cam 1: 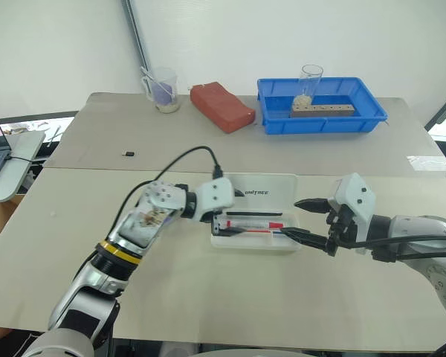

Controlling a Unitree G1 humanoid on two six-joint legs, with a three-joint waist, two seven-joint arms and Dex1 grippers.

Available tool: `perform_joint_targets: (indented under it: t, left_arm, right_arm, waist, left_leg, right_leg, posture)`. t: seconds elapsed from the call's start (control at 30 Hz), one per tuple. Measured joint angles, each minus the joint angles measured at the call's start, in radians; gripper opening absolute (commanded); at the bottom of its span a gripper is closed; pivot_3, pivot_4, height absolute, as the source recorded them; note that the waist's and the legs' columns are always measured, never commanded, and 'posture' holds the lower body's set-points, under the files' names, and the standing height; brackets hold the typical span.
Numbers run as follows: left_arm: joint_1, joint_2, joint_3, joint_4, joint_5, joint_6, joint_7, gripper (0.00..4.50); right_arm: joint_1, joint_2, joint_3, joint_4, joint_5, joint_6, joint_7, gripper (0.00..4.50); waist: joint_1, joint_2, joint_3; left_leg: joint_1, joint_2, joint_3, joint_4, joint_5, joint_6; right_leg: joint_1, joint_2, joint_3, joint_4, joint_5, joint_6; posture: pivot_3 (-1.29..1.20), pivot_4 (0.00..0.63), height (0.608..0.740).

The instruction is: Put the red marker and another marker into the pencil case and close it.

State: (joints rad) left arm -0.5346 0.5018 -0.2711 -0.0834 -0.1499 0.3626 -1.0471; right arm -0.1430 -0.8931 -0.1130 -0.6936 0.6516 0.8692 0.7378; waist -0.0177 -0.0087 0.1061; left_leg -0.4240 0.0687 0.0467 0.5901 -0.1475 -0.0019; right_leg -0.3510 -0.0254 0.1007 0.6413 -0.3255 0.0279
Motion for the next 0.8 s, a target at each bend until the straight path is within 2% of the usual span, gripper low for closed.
perform_joint_targets:
  t: [0.1, 0.23, 0.33, 0.47, 0.6, 0.63, 0.77, 0.8]
  left_arm:
    - [0.049, 0.037, 0.118, -0.088, -0.050, 0.081, 0.057, 4.47]
    - [0.151, 0.116, 0.237, -0.115, -0.040, 0.116, 0.144, 4.47]
    - [0.254, 0.143, 0.283, -0.070, -0.022, 0.119, 0.194, 4.47]
    - [0.354, 0.141, 0.277, 0.024, -0.008, 0.092, 0.205, 4.47]
    - [0.359, 0.128, 0.266, 0.062, -0.010, 0.056, 0.204, 3.22]
    - [0.350, 0.124, 0.260, 0.074, -0.011, 0.053, 0.201, 2.67]
    - [0.339, 0.124, 0.253, 0.084, -0.011, 0.053, 0.195, 0.94]
    - [0.339, 0.127, 0.253, 0.084, -0.011, 0.053, 0.194, 0.95]
  right_arm:
    - [-0.081, 0.014, 0.045, 0.012, 0.001, 0.000, 0.016, 3.62]
    - [-0.193, 0.069, 0.132, 0.033, 0.003, 0.003, 0.028, 3.62]
    - [-0.282, 0.126, 0.189, 0.039, 0.035, 0.023, 0.031, 3.62]
    - [-0.355, 0.157, 0.239, 0.044, 0.042, 0.032, 0.050, 3.62]
    - [-0.364, 0.169, 0.265, 0.057, 0.041, 0.034, 0.061, 3.62]
    - [-0.365, 0.169, 0.266, 0.059, 0.040, 0.034, 0.064, 3.62]
    - [-0.375, 0.167, 0.268, 0.068, 0.038, 0.034, 0.066, 3.62]
    - [-0.375, 0.167, 0.268, 0.068, 0.038, 0.034, 0.065, 3.62]
  waist:
    - [0.000, 0.000, 0.000]
    - [0.001, 0.001, -0.001]
    - [0.004, 0.003, -0.002]
    - [0.014, -0.001, -0.001]
    - [0.024, -0.004, -0.002]
    - [0.024, -0.003, -0.002]
    - [0.018, -0.003, -0.002]
    - [0.017, -0.003, -0.002]
  left_leg:
    - [0.000, 0.000, -0.001, 0.000, 0.000, 0.000]
    - [0.001, 0.000, 0.000, 0.000, 0.000, 0.000]
    - [0.002, 0.000, 0.000, -0.001, 0.000, 0.000]
    - [0.002, 0.000, 0.000, -0.001, 0.000, 0.000]
    - [0.003, 0.000, 0.002, -0.001, 0.000, 0.000]
    - [0.004, 0.000, 0.002, -0.002, 0.000, 0.000]
    - [0.004, 0.000, 0.002, -0.003, 0.000, 0.000]
    - [0.004, 0.000, 0.002, -0.003, 0.000, 0.000]
  right_leg:
    - [0.000, 0.000, 0.000, 0.000, 0.000, 0.000]
    - [0.000, 0.000, 0.000, 0.000, 0.000, 0.000]
    - [0.000, 0.000, -0.001, 0.000, 0.000, -0.001]
    - [-0.002, -0.003, -0.003, 0.000, -0.002, -0.004]
    - [-0.002, -0.006, -0.004, 0.001, -0.003, -0.006]
    - [-0.002, -0.006, -0.005, 0.001, -0.003, -0.007]
    - [-0.001, -0.005, -0.004, 0.003, -0.004, -0.008]
    - [0.000, -0.005, -0.004, 0.004, -0.004, -0.009]
  posture:
    - [0.00, 0.150, 0.740]
    - [0.00, 0.150, 0.740]
    - [0.00, 0.150, 0.740]
    - [0.00, 0.150, 0.740]
    - [0.00, 0.150, 0.740]
    - [0.00, 0.150, 0.740]
    - [0.00, 0.150, 0.740]
    - [0.00, 0.150, 0.740]
